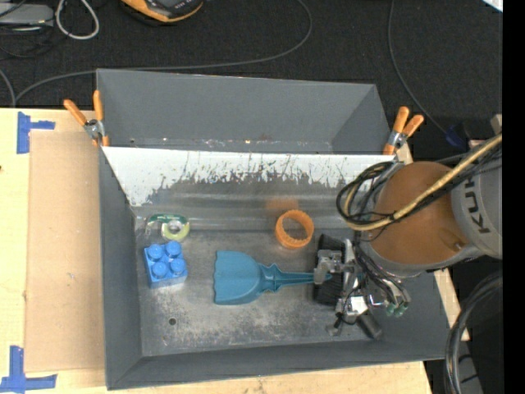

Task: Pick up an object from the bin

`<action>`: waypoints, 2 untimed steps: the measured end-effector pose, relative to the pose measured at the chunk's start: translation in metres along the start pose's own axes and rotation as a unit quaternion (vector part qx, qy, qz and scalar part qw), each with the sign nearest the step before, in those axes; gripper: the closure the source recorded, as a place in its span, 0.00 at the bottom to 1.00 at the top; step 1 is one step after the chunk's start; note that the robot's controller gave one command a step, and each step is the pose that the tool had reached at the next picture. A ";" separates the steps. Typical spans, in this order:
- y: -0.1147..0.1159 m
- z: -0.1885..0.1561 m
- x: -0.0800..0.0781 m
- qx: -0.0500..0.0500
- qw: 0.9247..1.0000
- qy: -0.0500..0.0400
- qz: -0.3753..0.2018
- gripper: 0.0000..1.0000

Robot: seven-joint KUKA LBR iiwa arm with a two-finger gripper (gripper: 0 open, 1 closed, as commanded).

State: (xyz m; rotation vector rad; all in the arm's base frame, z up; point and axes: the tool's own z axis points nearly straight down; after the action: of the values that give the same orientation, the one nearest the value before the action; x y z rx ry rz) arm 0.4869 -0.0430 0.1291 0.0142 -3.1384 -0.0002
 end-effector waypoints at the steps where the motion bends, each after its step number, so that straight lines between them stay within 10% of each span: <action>1: 0.000 0.000 0.000 0.000 1.000 0.000 0.000 0.00; 2: -0.006 -0.180 -0.006 0.000 1.000 -0.001 0.015 1.00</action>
Offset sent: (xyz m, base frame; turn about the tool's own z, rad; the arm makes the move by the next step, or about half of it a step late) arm 0.0056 -0.0069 0.1796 0.0400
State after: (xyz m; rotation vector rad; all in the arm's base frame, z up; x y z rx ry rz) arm 0.4934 -0.0492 0.3087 -0.0328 -3.1397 0.0002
